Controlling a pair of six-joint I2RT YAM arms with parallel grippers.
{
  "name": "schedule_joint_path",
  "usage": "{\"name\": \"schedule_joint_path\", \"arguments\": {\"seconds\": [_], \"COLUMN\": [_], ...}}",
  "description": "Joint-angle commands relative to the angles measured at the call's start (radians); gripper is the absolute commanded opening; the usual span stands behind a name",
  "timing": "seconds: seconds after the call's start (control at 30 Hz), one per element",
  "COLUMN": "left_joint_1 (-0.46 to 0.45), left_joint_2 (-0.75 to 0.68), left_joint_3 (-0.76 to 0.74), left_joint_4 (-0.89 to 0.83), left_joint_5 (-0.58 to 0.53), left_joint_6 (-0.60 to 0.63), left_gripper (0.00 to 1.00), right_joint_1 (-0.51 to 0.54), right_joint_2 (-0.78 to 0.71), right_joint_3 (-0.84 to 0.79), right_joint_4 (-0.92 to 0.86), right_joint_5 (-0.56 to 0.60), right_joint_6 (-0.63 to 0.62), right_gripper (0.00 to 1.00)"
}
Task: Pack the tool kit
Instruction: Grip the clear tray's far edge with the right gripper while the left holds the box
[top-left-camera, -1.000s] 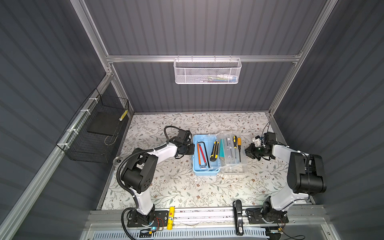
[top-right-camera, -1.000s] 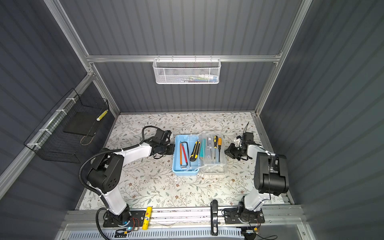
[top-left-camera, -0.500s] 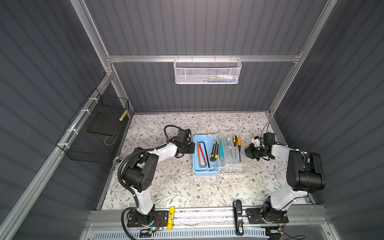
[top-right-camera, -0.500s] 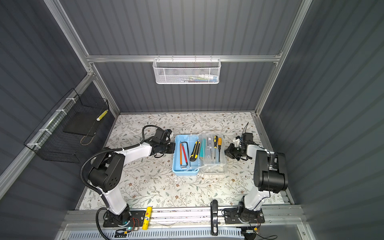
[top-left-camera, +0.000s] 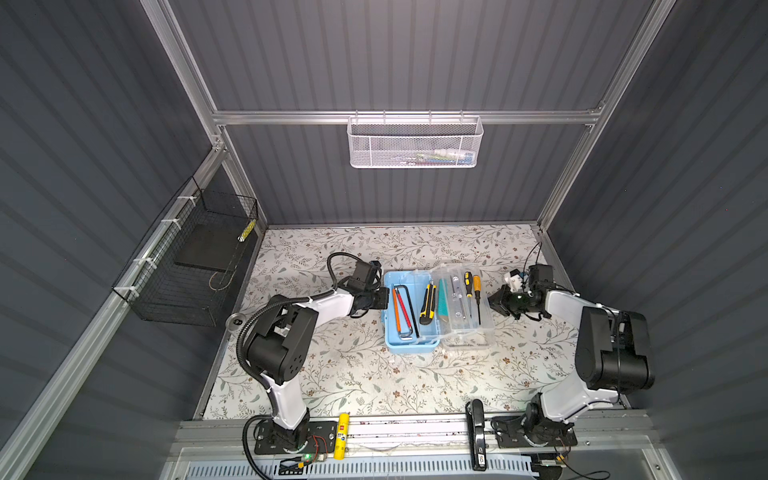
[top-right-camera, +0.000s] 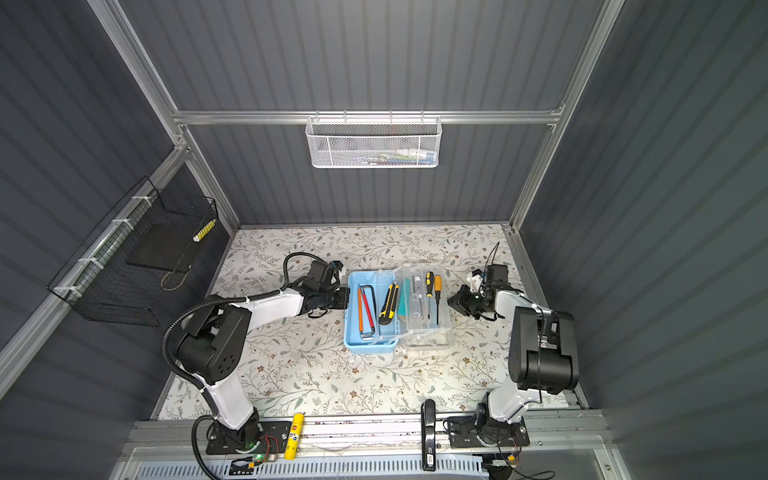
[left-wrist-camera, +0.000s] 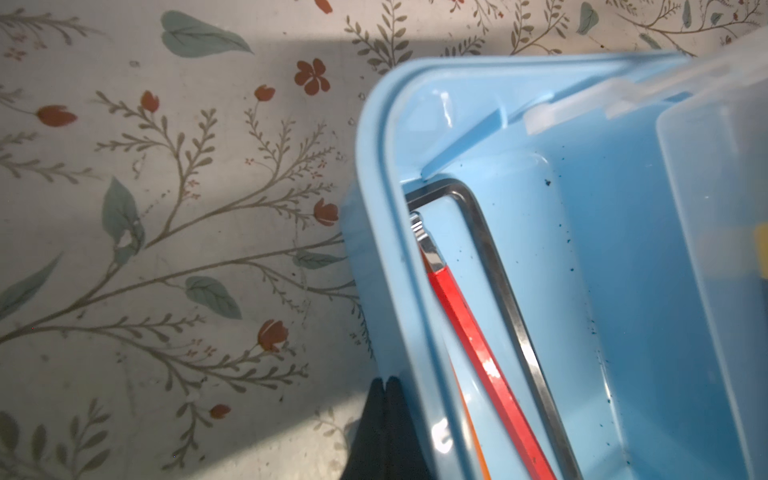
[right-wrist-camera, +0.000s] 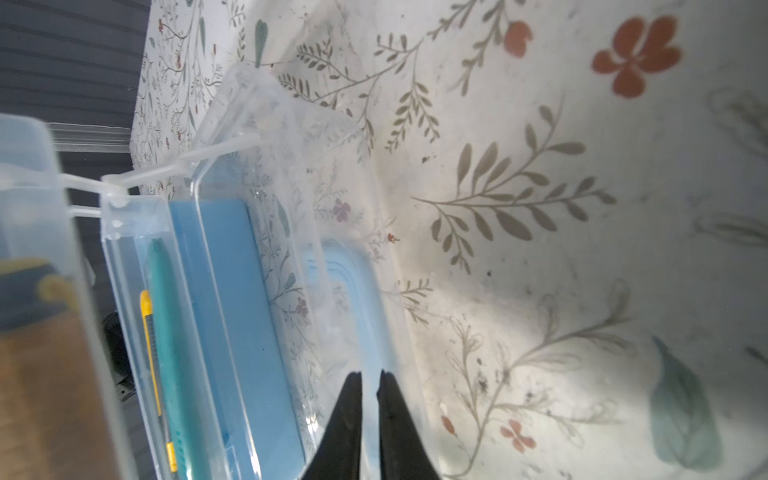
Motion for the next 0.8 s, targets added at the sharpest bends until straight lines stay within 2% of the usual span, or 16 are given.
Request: {"name": "schedule_joint_path", "arguments": {"seconds": [0.0, 0.23, 0.43, 0.53, 0.63, 0.77], "left_joint_1": [-0.017, -0.017, -0.016, -0.013, -0.014, -0.014], "left_joint_2": [-0.021, -0.045, -0.05, -0.055, -0.067, -0.076], "left_joint_3": [-0.008, -0.012, -0.016, -0.023, -0.042, -0.057], "left_joint_4": [-0.006, -0.008, -0.019, -0.038, -0.032, -0.028], "left_joint_5": [0.055, 0.038, 0.009, -0.024, -0.034, -0.029], "left_joint_6": [-0.001, 0.01, 0.022, 0.026, 0.02, 0.011], "left_gripper": [0.0, 0.0, 0.0, 0.0, 0.0, 0.0], "right_joint_1": [0.026, 0.025, 0.012, -0.017, -0.039, -0.046], "right_joint_2": [-0.047, -0.091, -0.12, -0.159, -0.168, -0.085], "right_joint_3": [-0.003, -0.003, 0.017, 0.003, -0.014, -0.005], "right_joint_4": [-0.02, -0.059, -0.145, -0.125, -0.087, -0.071], "right_joint_5": [-0.119, -0.105, 0.137, 0.197, 0.211, 0.166], "right_joint_6": [0.003, -0.006, -0.002, 0.005, 0.014, 0.006], "right_gripper": [0.14, 0.14, 0.15, 0.14, 0.15, 0.14]}}
